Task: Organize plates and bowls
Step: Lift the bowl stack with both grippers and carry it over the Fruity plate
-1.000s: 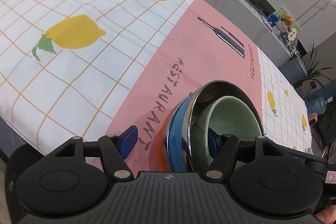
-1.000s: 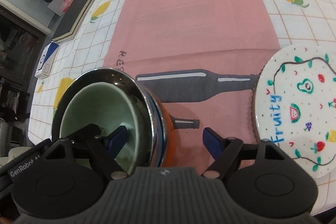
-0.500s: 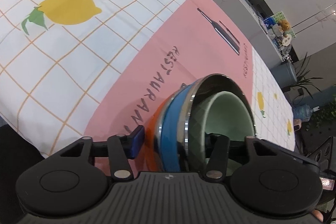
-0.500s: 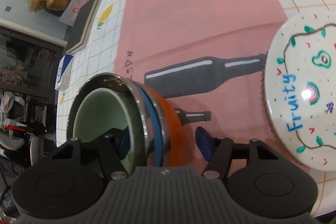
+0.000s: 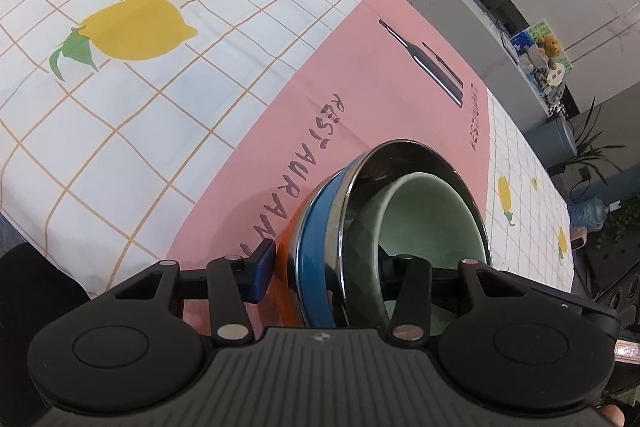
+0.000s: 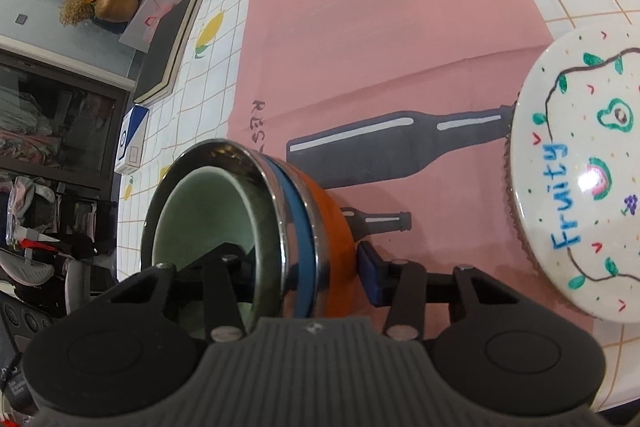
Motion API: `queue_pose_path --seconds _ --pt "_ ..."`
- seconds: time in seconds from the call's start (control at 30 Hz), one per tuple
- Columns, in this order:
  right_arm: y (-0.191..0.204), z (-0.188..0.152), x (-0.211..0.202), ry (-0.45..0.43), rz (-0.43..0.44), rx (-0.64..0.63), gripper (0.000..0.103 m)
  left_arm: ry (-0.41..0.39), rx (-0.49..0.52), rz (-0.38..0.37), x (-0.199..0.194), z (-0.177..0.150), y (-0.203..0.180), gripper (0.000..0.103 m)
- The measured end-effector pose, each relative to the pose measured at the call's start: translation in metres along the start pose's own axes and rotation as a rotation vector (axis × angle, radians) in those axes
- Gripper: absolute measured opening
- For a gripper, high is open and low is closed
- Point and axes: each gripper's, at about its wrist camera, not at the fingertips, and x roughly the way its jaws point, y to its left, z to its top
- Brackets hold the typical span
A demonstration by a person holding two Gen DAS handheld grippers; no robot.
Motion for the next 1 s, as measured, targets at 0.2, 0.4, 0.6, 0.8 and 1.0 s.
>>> queue_pose_path --seconds 0.2,0.4,0.6,0.8,1.0 --pt "-0.002 -0.004 -0.012 -0.019 0.011 -0.011 0.046 -0.02 0.014 -0.013 -0.008 -0.006 -0.006 0.052" --pt "-0.008 -0.004 -0.038 -0.047 0.025 -0.003 0.046 -0.029 0.048 -0.024 -0.017 -0.011 -0.03 0.052" --pt "-0.028 -0.003 -0.071 -0.089 0.027 0.019 0.046 -0.019 0.093 -0.046 -0.016 -0.019 -0.063 0.052" --pt "-0.056 0.003 -0.106 -0.134 0.023 0.05 0.046 0.003 0.154 -0.074 -0.007 -0.026 -0.102 0.052" --pt "-0.084 0.018 -0.136 -0.183 -0.027 0.058 0.046 0.042 0.171 -0.142 0.02 -0.032 -0.136 0.052"
